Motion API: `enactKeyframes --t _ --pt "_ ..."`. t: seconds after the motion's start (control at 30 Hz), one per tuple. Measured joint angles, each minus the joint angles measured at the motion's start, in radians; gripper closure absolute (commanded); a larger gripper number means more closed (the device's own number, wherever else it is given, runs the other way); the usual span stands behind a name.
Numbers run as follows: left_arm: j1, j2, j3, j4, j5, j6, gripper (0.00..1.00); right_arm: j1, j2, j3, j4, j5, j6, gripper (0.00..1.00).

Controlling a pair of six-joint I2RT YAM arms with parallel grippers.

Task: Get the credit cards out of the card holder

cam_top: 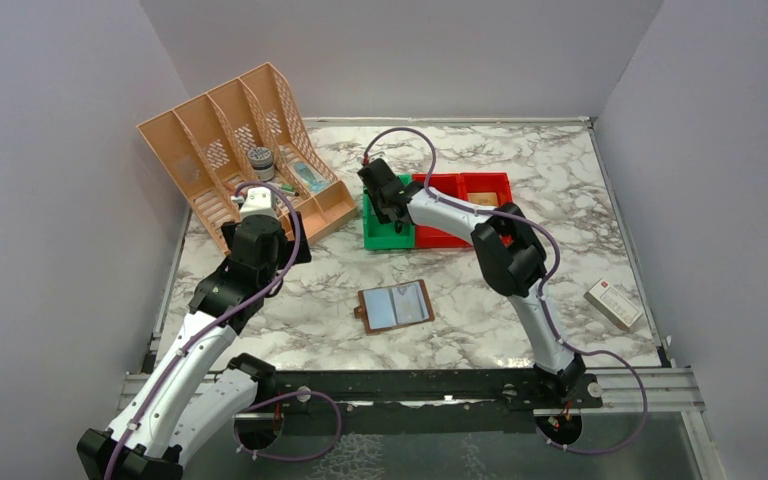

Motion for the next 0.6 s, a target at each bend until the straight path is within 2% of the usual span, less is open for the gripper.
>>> enactKeyframes --t 0.17,0.23,0.43,0.6 --pt "0.0 0.0 0.0 0.0 0.0 0.0 0.01 0.0 -0.015 -0.011 0.004 -0.062 0.014 0.96" --pt "0.0 0.0 0.0 0.0 0.0 0.0 0.01 0.0 -0.065 -0.073 0.02 -0.086 0.018 0.91" --pt "0.0 0.0 0.0 0.0 0.001 0.0 0.01 0.0 -0.346 -0.298 0.096 -0.15 0.024 0.69" --pt "0.0 0.0 0.0 0.0 0.003 0.002 0.01 0.0 -0.65 -0.593 0.237 -0.213 0.073 0.62"
